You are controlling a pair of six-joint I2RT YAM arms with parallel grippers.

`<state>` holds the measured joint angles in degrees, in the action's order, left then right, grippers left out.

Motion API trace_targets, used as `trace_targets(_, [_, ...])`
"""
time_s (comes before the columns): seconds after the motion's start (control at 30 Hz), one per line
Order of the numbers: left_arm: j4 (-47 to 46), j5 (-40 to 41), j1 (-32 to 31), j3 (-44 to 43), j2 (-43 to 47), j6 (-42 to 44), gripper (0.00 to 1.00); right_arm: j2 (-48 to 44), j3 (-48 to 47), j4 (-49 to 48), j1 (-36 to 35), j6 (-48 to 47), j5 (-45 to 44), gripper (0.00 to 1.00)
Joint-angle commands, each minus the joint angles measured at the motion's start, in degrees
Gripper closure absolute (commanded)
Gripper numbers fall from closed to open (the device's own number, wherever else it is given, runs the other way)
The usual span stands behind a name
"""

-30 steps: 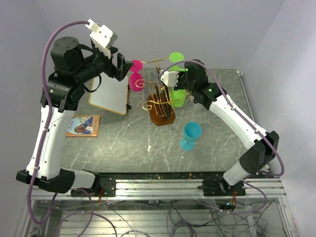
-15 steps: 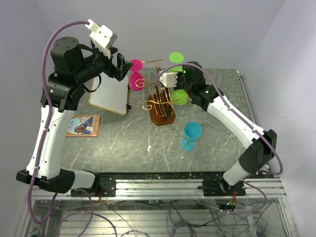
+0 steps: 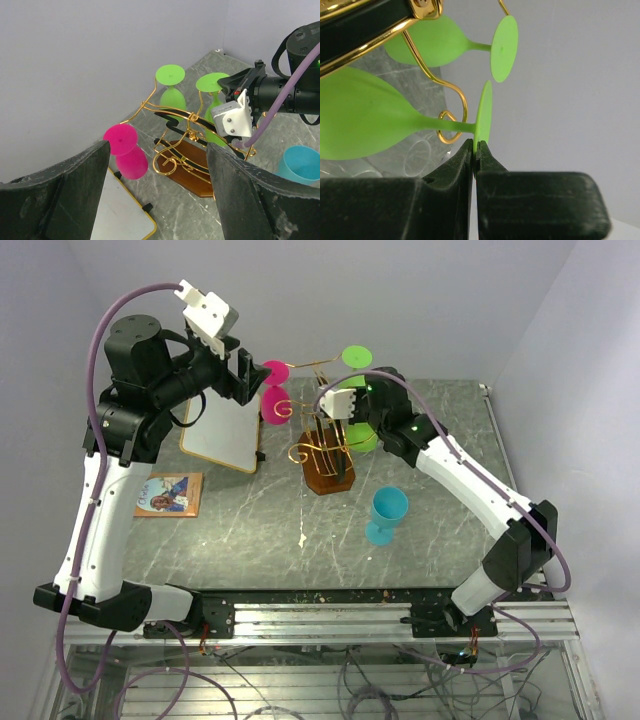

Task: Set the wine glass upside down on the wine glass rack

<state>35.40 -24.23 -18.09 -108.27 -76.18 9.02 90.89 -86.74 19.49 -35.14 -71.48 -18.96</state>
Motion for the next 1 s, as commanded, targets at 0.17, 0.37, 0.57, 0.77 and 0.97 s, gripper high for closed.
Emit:
trace_targets(0.17, [-1.2,-1.4,0.4,0.5,0.8,0.3,0.12,2.2,-0.8,-3.5,-0.4,-2.2,-2.7,1.0])
trace_targets(0.37, [-1.0,-1.5,0.4,0.5,0.8,0.5,0.12,2.8,-0.5,-5.2,-0.5,-3.4,-5.0,1.0])
trace_targets(0.57, [-1.0,-1.7,0.4,0.3,0.8,0.5,0.12,3.4,0.0,-7.5,-0.4,-4.3,-7.0,1.0])
trace_targets(0.77, [-1.0,-1.6,0.4,0.3,0.7,0.5,0.12,4.0,-0.8,-7.5,-0.3,-4.4,-8.0,1.0])
trace_targets(0.97, [-0.9,-1.7,0.4,0.1,0.8,0.6,0.12,4.2,-1.1,-7.7,0.4,-4.7,-8.8,1.0])
